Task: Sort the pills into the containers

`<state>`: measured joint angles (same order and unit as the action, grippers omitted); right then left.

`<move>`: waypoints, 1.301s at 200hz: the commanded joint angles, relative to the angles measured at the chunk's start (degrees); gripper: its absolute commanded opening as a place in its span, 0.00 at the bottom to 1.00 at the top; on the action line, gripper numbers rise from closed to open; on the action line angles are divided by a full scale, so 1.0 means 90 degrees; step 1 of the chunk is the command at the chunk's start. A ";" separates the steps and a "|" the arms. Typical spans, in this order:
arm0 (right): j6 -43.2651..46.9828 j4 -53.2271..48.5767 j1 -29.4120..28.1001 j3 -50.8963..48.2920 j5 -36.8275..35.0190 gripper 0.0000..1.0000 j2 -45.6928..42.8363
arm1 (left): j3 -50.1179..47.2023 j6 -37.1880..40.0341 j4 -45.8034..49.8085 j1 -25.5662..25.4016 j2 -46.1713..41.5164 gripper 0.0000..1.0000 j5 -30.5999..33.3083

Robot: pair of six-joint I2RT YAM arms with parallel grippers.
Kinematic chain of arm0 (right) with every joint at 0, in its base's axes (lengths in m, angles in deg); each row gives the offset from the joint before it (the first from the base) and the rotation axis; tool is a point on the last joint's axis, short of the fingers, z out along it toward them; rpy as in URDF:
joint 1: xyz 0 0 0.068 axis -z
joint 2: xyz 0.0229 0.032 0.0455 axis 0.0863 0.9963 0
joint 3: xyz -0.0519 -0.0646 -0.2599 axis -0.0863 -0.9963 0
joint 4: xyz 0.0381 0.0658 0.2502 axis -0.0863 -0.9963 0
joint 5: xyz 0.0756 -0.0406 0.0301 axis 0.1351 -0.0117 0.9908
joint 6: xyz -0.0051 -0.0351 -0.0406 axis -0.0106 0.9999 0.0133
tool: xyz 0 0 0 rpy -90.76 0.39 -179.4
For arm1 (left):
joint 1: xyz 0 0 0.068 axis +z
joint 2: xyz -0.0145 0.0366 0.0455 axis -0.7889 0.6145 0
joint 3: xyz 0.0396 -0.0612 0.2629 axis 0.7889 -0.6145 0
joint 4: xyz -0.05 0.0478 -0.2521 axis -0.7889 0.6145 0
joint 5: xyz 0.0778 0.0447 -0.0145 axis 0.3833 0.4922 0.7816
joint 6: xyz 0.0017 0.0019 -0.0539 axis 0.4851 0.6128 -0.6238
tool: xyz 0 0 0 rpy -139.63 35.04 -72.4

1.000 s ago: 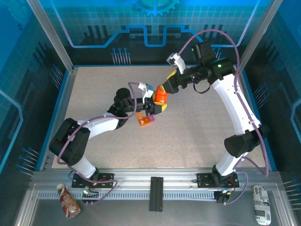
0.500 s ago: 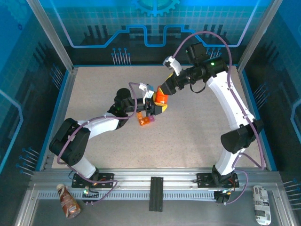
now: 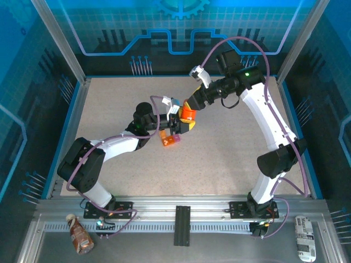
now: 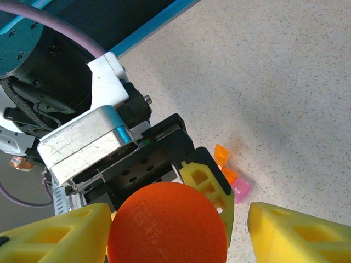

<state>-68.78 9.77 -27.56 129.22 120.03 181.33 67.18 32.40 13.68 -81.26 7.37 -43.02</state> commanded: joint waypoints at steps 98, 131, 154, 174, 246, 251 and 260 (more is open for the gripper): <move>-0.0201 0.0066 -0.0114 -0.0518 -0.0048 0.46 -0.0135 | 0.0303 0.0138 -0.0270 -0.0056 -0.0049 0.00 -0.0151; -0.1104 0.0862 -0.0377 -0.1417 -0.0620 0.40 -0.0479 | 0.0287 0.0289 -0.0235 -0.0065 -0.0095 0.00 0.0089; -0.2252 0.1796 -0.0766 -0.2286 -0.1550 0.40 -0.0796 | 0.0244 0.0451 -0.0234 -0.0099 -0.0117 0.00 0.0400; -0.3414 0.2554 -0.1016 -0.2951 -0.2341 0.41 -0.1022 | 0.0238 0.0566 -0.0203 -0.0122 -0.0112 0.00 0.0532; -0.4440 0.3296 -0.0997 -0.3158 -0.2354 0.56 -0.1219 | 0.0423 0.0713 0.0121 -0.0148 -0.0025 0.00 0.0532; -0.4440 0.3318 -0.0903 -0.3125 -0.2287 0.59 -0.1275 | 0.0446 0.0743 0.0171 -0.0140 -0.0032 0.00 0.0527; -0.4463 0.3387 -0.0701 -0.3074 -0.2106 0.65 -0.1404 | 0.0470 0.0773 0.0238 -0.0148 -0.0040 0.00 0.0513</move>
<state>-106.05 40.22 -35.04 100.66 96.44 168.66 67.09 36.14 23.26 -81.12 8.26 -36.46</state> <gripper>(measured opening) 0.595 0.539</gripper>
